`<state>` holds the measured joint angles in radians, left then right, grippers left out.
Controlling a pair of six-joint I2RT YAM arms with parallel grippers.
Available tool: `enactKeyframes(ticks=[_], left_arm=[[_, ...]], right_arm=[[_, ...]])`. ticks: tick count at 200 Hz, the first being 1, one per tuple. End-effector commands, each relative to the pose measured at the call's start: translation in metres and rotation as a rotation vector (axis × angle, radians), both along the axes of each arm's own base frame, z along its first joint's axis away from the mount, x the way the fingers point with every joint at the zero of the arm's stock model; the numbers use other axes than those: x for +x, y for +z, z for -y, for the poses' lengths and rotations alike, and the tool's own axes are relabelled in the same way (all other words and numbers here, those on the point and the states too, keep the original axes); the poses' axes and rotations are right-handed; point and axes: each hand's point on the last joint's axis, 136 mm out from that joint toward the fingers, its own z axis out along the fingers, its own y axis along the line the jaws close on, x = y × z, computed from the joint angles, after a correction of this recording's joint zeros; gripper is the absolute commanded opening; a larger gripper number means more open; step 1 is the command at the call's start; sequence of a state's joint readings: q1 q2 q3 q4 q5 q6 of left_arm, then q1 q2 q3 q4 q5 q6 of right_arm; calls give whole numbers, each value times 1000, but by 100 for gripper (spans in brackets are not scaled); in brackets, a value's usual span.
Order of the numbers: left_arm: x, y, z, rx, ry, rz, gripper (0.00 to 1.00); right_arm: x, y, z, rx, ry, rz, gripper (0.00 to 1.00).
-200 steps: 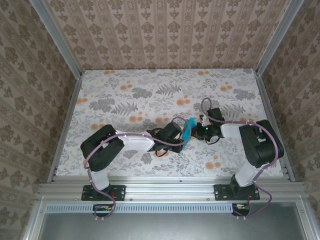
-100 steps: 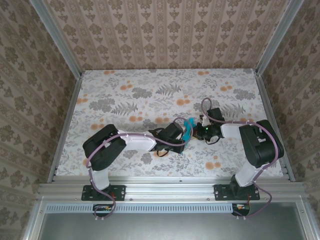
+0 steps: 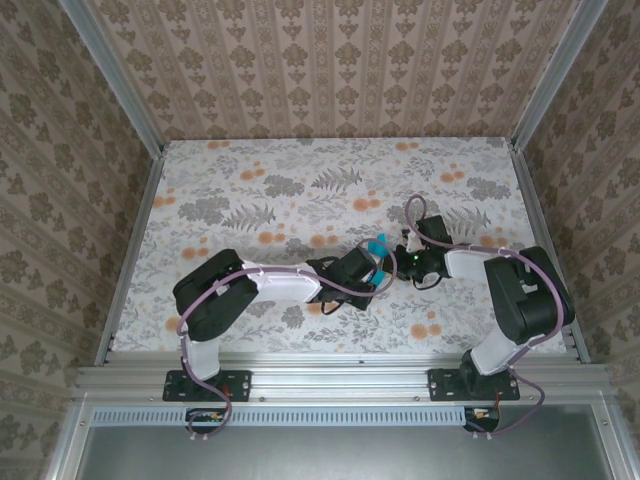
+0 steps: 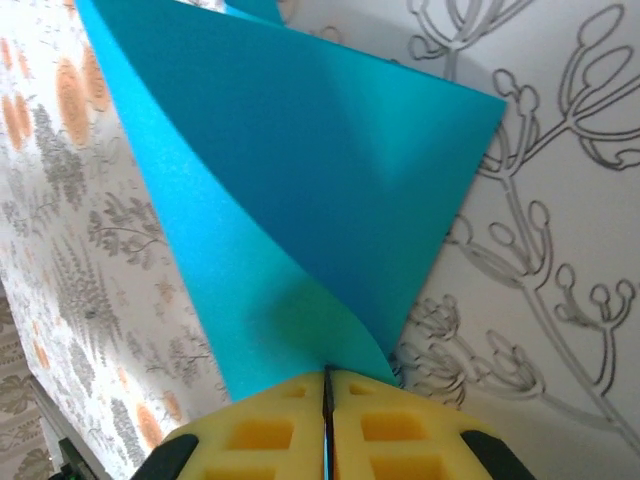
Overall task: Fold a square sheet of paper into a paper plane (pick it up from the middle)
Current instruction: Fold the wing for the fifth time at the center of the table.
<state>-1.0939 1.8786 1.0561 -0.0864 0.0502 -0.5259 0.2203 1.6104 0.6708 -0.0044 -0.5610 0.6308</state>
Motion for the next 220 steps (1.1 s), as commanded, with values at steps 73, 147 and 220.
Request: enactKeyframes(ticks=[73,147,220], left_arm=[[-8,-41,-47,233,-19,15,9],[-11,-39,-52,232,-40,33,9],[-13,-38,-62,250,-73,58,9]], right_arm=[[-27,18,-17,140,-22,-15,11],[-16,0,-32,200,-29,-26,9],[-15,-30,-22,95,-39,-79,8]])
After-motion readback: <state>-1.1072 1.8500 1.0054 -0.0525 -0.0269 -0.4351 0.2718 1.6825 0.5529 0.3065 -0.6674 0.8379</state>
